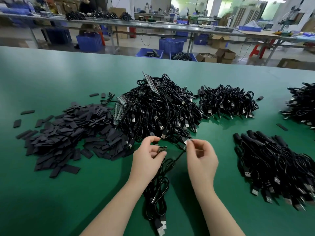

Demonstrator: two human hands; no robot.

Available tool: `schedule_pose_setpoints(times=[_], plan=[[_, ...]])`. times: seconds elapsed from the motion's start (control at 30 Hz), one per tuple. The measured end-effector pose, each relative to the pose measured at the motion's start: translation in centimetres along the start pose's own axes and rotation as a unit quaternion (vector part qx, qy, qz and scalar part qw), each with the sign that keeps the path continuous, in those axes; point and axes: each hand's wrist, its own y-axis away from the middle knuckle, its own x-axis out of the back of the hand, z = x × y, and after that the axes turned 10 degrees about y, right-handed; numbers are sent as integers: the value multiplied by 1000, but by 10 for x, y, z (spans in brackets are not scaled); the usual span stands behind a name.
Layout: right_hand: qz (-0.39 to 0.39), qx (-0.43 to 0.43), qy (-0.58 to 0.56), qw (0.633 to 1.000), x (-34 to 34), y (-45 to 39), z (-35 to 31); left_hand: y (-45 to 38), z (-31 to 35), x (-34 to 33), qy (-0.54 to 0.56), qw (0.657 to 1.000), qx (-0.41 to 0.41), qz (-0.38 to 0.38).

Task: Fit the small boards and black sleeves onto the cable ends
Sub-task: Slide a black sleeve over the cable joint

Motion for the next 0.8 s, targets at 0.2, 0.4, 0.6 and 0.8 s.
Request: schedule_pose_setpoints(times=[0.2, 0.4, 0.6, 0.8], plan=[[87, 48, -112, 989, 20, -9, -35, 3, 2, -3, -21, 998, -39, -37], [-11, 35, -218, 975, 6, -2, -76, 5, 20, 14, -159, 897, -364, 192], [-102, -124, -301, 940, -17, 5, -66, 16, 28, 3, -293, 787, -497, 220], [-174, -237, -103, 950, -23, 2, -23, 13, 20, -2, -296, 910, -291, -16]])
